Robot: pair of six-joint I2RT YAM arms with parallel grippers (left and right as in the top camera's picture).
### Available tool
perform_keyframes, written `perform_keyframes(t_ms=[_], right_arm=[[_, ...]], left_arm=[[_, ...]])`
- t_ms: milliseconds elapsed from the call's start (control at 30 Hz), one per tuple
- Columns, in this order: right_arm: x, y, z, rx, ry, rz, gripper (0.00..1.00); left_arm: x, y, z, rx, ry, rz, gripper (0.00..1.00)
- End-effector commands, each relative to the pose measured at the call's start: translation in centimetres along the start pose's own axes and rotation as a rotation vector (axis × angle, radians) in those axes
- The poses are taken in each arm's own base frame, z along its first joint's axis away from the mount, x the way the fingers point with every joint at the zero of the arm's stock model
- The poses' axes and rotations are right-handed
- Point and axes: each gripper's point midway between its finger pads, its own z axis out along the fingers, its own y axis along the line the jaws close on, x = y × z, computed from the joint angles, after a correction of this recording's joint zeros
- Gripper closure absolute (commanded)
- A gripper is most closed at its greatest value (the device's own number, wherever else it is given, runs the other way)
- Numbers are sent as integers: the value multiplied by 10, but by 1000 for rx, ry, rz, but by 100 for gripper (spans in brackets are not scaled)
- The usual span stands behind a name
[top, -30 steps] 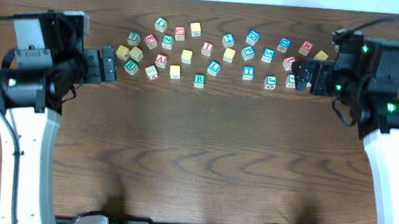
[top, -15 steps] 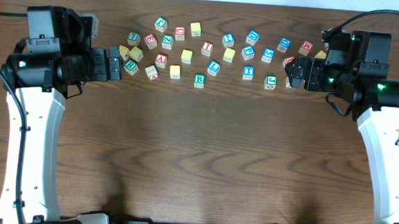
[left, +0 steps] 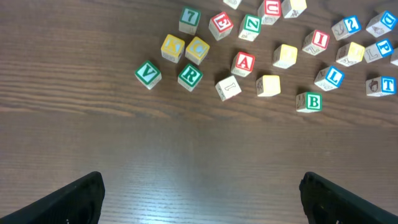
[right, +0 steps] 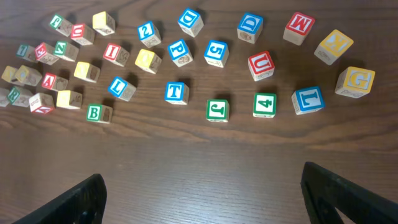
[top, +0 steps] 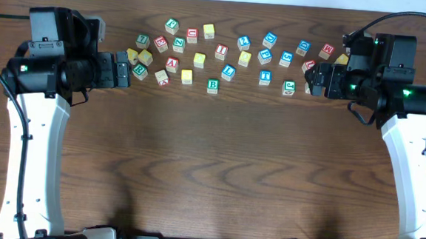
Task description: Spell out ROBOT
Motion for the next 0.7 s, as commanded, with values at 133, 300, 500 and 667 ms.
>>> perform_keyframes(t_ms=[133,300,500,667], right_arm=[[-5,-10,7,41,5,-7,13],[-3,-8,27,32,31,-2,19],[-4,8,54,3,39,-21,21],[-12,13,72,23,8,-2,23]], left_arm=[[-8,-4,-4,14,-23,-32,2],[-16,-10,-3,25,-53,-47,2],[-29,-27,1,30,-102,-29,2],[-27,-38,15,28,-72,-19,2]])
